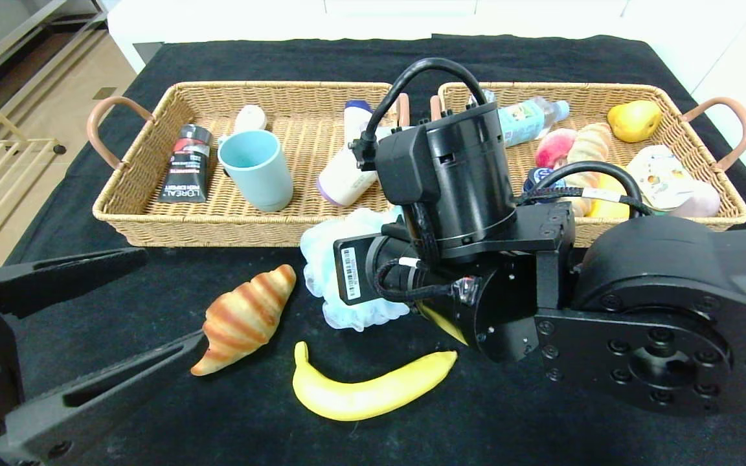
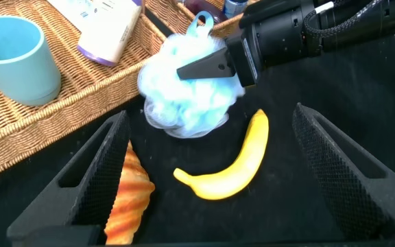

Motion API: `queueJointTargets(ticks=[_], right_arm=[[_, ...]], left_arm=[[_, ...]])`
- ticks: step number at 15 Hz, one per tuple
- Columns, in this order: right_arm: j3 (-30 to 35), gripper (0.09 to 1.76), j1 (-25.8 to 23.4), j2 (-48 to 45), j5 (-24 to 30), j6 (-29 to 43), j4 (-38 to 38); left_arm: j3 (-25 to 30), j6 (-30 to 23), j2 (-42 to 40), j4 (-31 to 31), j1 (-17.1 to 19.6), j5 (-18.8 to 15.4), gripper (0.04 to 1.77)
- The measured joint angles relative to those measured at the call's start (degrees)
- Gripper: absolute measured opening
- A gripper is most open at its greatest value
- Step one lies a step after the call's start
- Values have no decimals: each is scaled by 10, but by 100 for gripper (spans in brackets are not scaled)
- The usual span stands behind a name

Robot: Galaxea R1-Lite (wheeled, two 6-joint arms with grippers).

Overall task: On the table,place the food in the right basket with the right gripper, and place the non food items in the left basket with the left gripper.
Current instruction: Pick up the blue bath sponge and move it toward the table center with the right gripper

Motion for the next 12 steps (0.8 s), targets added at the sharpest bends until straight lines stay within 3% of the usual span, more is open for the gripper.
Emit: queueJointTargets(ticks=[5,12], right_arm=[[1,134,0,0,0,0,0],[9,156,10,-29,-12,-11,1]], left_arm=[[1,0,2,0,0,0,172],[2,0,3,1,0,0,172]])
